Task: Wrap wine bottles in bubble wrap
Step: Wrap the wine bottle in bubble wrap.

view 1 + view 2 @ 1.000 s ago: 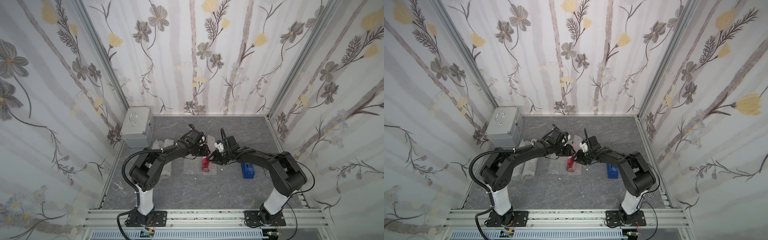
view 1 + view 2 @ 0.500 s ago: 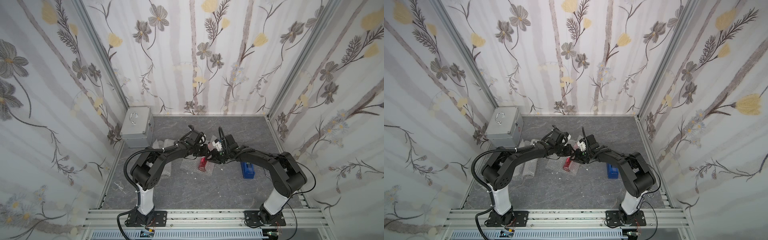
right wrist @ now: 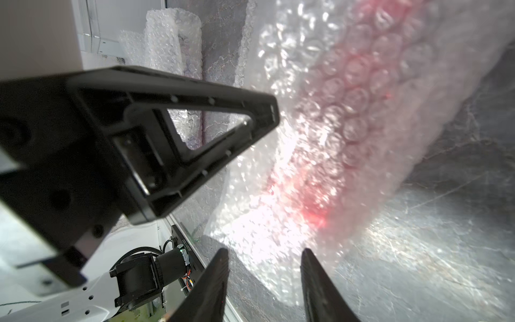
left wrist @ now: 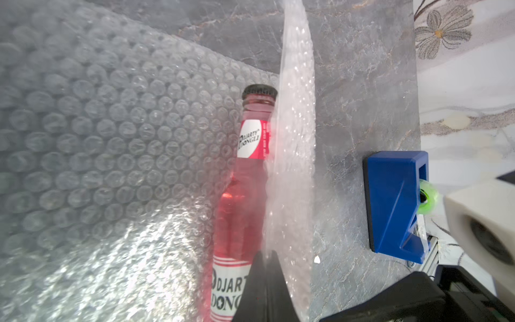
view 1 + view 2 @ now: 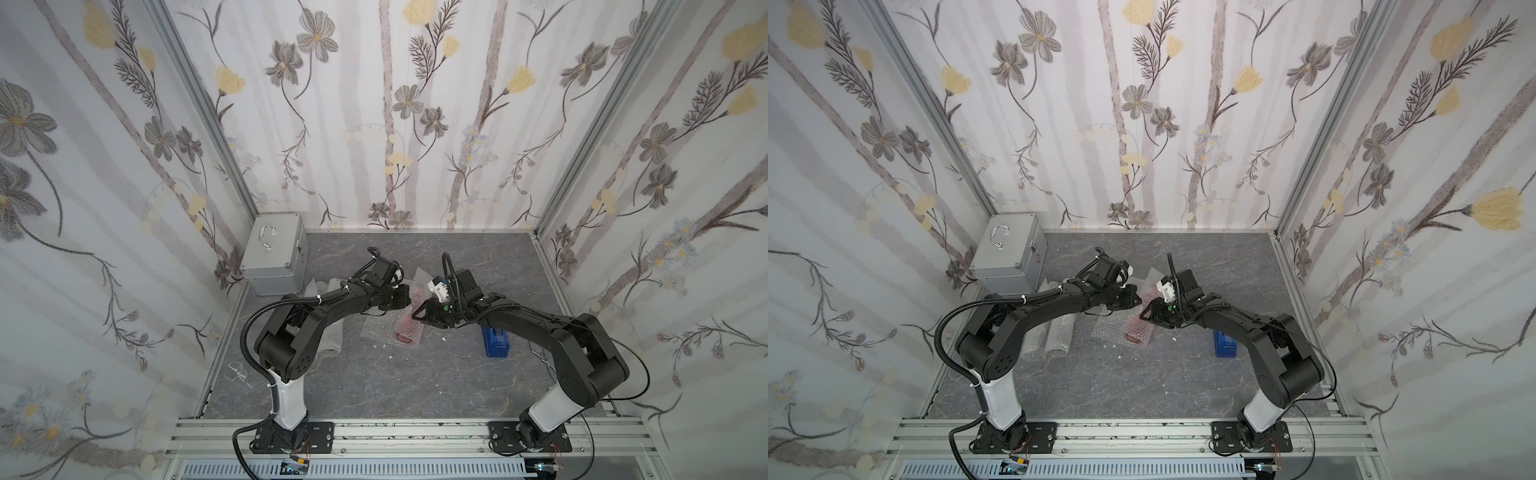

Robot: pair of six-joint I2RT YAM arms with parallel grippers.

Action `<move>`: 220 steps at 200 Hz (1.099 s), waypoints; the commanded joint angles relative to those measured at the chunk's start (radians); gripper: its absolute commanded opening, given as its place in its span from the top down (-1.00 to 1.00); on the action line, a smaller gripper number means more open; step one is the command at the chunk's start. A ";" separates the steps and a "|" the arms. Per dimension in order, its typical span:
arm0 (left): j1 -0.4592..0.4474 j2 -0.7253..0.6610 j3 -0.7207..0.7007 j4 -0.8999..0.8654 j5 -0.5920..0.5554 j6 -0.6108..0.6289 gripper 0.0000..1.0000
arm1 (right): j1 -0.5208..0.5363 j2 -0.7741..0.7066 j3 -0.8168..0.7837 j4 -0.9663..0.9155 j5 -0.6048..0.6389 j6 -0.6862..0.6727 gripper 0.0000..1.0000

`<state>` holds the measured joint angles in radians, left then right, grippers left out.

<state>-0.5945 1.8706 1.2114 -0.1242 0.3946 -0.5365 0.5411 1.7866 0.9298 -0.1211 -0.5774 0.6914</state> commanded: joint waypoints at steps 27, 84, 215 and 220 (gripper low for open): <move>0.010 0.004 -0.021 -0.003 -0.023 0.033 0.91 | 0.000 -0.012 -0.048 0.071 0.088 0.066 -0.03; 0.024 0.015 -0.063 0.007 -0.060 0.040 0.91 | 0.018 -0.020 -0.096 0.134 0.186 0.151 -0.17; -0.041 0.064 -0.142 0.178 0.040 -0.195 0.84 | 0.052 0.205 0.130 0.057 0.149 0.074 -0.15; -0.047 0.064 -0.144 0.187 0.042 -0.207 0.82 | 0.049 0.212 0.143 0.034 0.146 0.053 -0.15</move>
<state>-0.6125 1.9381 1.0767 -0.0029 0.3626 -0.6552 0.5945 1.9686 1.0191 -0.0578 -0.3954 0.8333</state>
